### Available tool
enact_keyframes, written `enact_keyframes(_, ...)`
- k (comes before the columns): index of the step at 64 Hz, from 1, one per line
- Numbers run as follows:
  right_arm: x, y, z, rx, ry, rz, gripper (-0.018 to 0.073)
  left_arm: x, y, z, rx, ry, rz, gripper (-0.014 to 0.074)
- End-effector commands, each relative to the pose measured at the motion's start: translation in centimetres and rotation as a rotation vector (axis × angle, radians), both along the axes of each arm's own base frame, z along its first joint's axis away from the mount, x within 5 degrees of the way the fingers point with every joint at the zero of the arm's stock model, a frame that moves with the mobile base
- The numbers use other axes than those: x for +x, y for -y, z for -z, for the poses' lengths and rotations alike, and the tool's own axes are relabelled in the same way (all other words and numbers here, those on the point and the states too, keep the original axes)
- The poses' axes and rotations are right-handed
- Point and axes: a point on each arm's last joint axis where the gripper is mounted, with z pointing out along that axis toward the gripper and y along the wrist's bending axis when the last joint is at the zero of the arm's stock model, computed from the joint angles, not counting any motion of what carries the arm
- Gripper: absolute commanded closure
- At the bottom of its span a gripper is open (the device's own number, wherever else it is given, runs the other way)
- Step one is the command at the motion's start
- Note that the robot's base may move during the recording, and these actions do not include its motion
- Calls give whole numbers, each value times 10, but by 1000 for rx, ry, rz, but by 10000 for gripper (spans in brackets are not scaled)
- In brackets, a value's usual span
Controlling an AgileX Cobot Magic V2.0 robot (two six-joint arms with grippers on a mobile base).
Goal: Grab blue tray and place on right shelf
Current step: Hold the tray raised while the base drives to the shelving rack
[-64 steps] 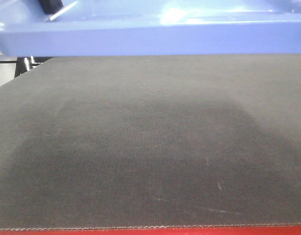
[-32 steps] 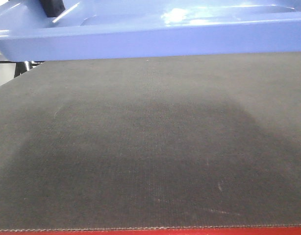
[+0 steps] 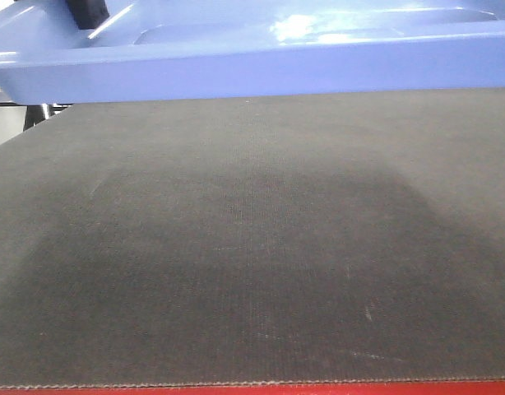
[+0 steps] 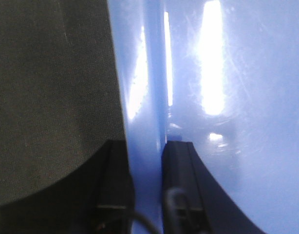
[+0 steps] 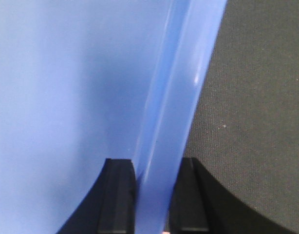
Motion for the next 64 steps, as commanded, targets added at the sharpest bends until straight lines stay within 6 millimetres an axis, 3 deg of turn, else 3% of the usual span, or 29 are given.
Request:
enact_keyframes(1,-1,2,-20,23,148,-33,503,-11,-8,-13,53,19,41,645)
enact_keyframes(64,0,2,-20,21,145,-33,503,-15,-3,-12,-1,-22,53,645)
